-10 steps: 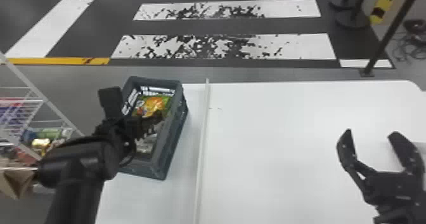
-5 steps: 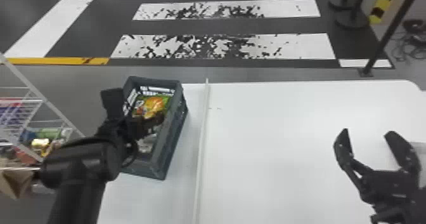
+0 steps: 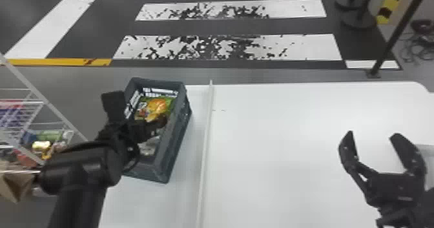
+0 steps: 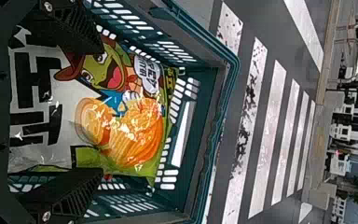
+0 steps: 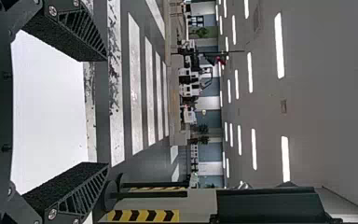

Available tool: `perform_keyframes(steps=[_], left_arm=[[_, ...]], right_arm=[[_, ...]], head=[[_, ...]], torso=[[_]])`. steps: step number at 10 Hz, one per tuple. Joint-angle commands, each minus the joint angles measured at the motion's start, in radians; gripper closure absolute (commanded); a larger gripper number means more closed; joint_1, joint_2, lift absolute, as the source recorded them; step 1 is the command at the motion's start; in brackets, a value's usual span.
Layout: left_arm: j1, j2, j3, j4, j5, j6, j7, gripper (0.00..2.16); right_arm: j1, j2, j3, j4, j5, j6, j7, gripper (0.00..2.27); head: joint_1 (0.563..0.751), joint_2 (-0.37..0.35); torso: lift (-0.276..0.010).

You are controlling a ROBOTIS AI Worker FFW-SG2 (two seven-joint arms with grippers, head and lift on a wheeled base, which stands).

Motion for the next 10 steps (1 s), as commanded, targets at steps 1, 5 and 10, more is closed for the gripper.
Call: perform_keyframes(steps=[1, 5, 10], left_arm=[[0.004, 0.000, 0.005, -0.002, 0.005, -0.003, -0.001, 0.10], [0.019, -0.002, 0.010, -0.033, 0.020, -0.003, -0.009, 0.10], [0.047, -0.002, 0.003, -0.090, 0.057, -0.068, 0.002, 0.10]], right_arm=[[-0.001, 0.000, 0.001, 0.000, 0.000, 0.000, 0.000, 0.12], [-0.003, 0.002, 0.003, 0.000, 0.002, 0.000, 0.000, 0.12], [0.002, 0.000, 0.001, 0.000, 0.002, 0.000, 0.000, 0.12]], head=[[0.695, 0.120], [0.695, 0.124], [0.695, 0.114]], torso=[[-0.029], [-0.029], [-0.029]])
